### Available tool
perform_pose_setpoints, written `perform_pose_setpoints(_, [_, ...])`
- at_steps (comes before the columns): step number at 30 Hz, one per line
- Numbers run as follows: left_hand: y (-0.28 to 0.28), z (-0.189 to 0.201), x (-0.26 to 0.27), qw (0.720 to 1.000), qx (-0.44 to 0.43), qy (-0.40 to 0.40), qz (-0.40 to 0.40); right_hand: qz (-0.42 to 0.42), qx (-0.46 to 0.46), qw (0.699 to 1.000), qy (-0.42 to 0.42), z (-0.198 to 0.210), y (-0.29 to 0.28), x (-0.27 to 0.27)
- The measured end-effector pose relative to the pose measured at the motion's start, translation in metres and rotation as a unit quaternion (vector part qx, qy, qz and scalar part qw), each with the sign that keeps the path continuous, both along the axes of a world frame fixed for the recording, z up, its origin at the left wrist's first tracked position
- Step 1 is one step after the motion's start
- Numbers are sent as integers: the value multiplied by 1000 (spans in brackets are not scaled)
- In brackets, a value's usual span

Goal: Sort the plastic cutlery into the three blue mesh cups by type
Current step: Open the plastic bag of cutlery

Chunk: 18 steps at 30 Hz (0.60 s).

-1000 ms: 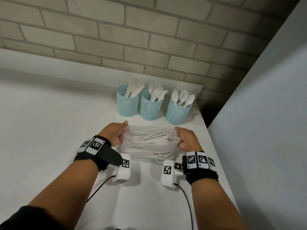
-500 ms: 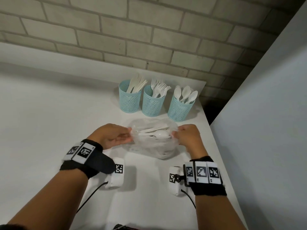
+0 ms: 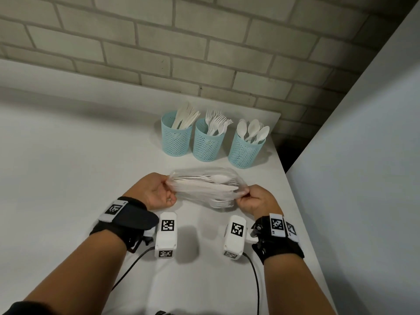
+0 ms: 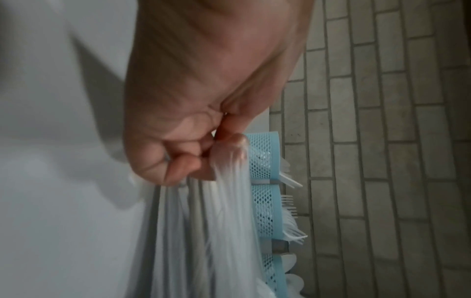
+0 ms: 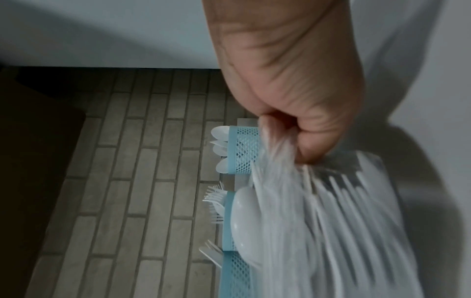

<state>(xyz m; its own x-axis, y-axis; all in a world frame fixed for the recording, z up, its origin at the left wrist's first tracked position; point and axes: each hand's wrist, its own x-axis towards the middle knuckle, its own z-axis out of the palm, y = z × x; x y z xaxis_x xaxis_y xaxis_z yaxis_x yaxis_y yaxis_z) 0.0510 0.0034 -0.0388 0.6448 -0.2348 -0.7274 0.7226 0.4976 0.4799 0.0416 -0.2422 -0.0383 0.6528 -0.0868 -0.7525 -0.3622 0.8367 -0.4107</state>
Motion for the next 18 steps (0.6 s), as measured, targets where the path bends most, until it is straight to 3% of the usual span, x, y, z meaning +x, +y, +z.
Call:
perform_pose_setpoints(3, [3, 11, -1, 979, 177, -68, -77, 36, -126, 991, -33, 1, -4, 1])
perform_pose_setpoints(5, [5, 18, 0, 922, 340, -143, -114, 72, -298, 950, -60, -2, -7, 3])
perform_pose_setpoints(8, [4, 24, 4, 792, 514, -265, -195, 179, -553, 806, -115, 10, -3, -2])
perform_pose_setpoints(11, [-6, 26, 8, 714, 528, -375, -264, 271, -658, 686, -151, 12, 6, 0])
perform_pose_setpoints(12, [-10, 24, 9, 697, 529, -397, -279, 275, -685, 658, -150, 11, 9, 0])
perform_pose_setpoints(13, [-13, 20, 11, 689, 531, -407, -278, 264, -704, 642, -150, 10, 10, 1])
perform_pose_setpoints(15, [-15, 15, 15, 693, 549, -400, -241, 226, -716, 642, -153, 11, 10, 4])
perform_pose_setpoints(17, [-16, 12, 18, 700, 559, -393, -205, 206, -693, 674, -153, 13, 8, 9])
perform_pose_setpoints(18, [-17, 10, 21, 725, 537, -389, -189, 199, -667, 703, -147, 13, 7, 13])
